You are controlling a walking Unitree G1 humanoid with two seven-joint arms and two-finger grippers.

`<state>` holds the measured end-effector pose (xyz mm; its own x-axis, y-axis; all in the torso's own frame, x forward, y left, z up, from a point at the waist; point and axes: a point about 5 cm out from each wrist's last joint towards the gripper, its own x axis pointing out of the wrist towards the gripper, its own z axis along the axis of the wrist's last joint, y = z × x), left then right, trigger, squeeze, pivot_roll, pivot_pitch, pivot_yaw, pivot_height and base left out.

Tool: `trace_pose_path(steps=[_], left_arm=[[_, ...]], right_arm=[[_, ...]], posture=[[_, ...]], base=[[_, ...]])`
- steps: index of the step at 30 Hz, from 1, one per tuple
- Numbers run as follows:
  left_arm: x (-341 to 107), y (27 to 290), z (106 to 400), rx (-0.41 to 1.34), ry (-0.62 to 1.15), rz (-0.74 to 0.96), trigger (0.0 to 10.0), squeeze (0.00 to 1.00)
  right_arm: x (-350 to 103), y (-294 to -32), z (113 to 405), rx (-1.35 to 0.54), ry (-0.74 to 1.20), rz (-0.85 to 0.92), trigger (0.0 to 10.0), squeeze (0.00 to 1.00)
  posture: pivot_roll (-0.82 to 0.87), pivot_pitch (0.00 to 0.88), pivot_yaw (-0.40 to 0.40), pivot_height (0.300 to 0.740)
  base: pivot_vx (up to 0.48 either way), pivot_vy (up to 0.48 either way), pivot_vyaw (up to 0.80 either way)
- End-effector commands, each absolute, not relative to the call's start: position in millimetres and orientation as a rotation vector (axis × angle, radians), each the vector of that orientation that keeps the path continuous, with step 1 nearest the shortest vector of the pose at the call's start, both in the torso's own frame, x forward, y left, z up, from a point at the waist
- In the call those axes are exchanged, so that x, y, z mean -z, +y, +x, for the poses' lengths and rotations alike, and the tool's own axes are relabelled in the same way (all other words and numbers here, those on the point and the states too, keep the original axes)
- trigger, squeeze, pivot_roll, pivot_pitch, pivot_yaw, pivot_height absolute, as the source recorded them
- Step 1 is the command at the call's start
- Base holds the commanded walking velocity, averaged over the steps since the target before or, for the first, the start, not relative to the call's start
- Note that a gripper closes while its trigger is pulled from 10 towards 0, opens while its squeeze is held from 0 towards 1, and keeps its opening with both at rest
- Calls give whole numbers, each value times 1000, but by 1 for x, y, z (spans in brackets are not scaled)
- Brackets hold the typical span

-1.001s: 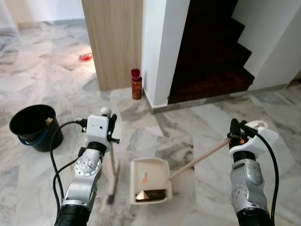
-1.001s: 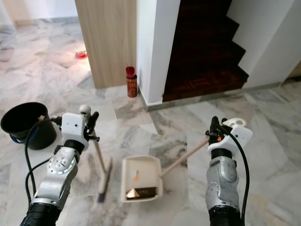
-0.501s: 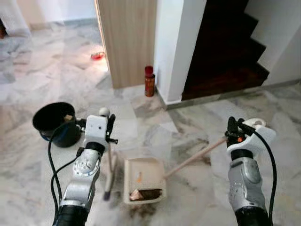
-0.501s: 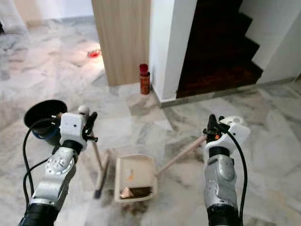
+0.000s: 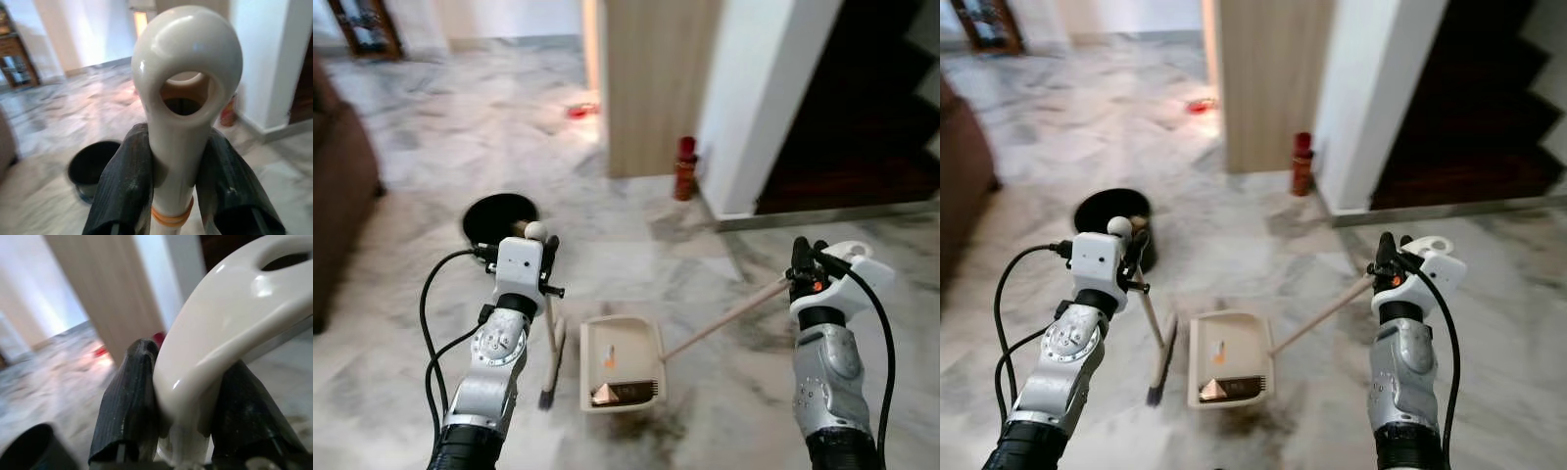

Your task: Sweep floor

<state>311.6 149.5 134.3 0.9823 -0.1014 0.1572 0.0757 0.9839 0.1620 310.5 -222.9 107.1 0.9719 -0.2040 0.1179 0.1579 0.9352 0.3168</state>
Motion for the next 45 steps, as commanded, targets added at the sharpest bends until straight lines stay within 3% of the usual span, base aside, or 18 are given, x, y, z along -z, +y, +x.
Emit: trace_pose_path(steps=[1, 21, 38, 45], left_arm=[[-146, 148, 313, 89, -215, 162, 10000, 0], [-147, 151, 313, 77, -216, 170, 10000, 0], [-150, 145, 311, 109, -237, 177, 10000, 0], [-149, 144, 310, 112, -238, 177, 10000, 0]], right_arm=[[-120, -224, 313, 180, -204, 328, 10000, 0], [-133, -219, 318, 153, -240, 336, 10000, 0], [-201, -196, 332, 50, -448, 330, 10000, 0], [-208, -193, 334, 42, -464, 335, 10000, 0]], posture=[[-31, 58, -32, 740], [-26, 60, -32, 740], [-18, 65, -24, 740], [-19, 58, -24, 740]], base=[[0, 292, 0], [0, 292, 0], [0, 0, 0], [0, 0, 0]])
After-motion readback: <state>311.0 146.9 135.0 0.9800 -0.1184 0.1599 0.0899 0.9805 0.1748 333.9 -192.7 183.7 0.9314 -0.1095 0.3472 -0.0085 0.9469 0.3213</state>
